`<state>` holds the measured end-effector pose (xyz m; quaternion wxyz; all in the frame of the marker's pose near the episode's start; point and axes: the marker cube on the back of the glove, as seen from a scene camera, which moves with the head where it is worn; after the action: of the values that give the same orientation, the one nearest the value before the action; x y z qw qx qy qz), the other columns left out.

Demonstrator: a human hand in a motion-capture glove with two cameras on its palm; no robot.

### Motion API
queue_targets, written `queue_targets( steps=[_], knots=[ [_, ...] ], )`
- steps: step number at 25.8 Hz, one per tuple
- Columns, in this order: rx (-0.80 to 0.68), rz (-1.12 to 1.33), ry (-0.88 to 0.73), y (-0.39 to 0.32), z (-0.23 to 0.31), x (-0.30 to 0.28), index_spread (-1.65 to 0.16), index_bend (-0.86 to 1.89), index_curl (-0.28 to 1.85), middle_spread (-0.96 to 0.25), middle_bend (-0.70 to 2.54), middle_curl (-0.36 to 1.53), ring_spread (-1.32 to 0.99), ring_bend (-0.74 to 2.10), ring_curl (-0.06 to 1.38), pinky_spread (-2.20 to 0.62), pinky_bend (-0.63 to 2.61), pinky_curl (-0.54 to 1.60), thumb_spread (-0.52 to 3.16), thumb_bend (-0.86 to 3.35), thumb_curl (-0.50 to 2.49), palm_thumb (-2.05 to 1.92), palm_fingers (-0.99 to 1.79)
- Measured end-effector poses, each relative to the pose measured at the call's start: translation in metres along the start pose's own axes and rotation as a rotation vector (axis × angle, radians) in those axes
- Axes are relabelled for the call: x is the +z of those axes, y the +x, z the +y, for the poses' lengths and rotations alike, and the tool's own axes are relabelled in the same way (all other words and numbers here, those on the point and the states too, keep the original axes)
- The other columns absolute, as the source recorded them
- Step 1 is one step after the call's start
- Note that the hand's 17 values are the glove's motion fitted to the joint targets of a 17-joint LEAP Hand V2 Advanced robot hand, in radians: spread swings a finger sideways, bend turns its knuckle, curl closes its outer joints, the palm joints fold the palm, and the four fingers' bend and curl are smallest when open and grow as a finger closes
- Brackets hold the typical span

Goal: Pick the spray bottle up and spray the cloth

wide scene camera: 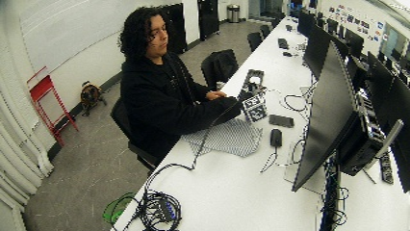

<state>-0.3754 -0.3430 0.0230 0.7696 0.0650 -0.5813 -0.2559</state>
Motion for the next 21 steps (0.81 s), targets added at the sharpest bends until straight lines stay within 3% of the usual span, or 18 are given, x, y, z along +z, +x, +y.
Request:
queue_targets(
  steps=[7, 13, 21],
  knots=[
    [0.083, 0.013, -0.087, -0.002, 0.011, -0.004, -0.31, 0.13, 0.30, -0.20, 0.35, 0.54, -0.21, 0.55, 0.49, -0.16, 0.41, 0.42, 0.42, -0.02, 0.77, 1.16, 0.78],
    [0.102, 0.219, -0.130, -0.008, 0.027, -0.028, -0.33, 0.07, 0.27, -0.12, 0.24, 0.48, -0.16, 0.49, 0.47, -0.03, 0.40, 0.41, 0.68, -0.04, 0.73, 1.07, 0.43],
    [0.072, 0.507, -0.386, -0.023, 0.072, -0.069, -0.39, 0.12, 0.23, -0.10, 0.15, 0.41, -0.10, 0.40, 0.42, 0.09, 0.39, 0.39, 0.84, -0.06, 0.62, 0.91, -0.02]
  ],
)
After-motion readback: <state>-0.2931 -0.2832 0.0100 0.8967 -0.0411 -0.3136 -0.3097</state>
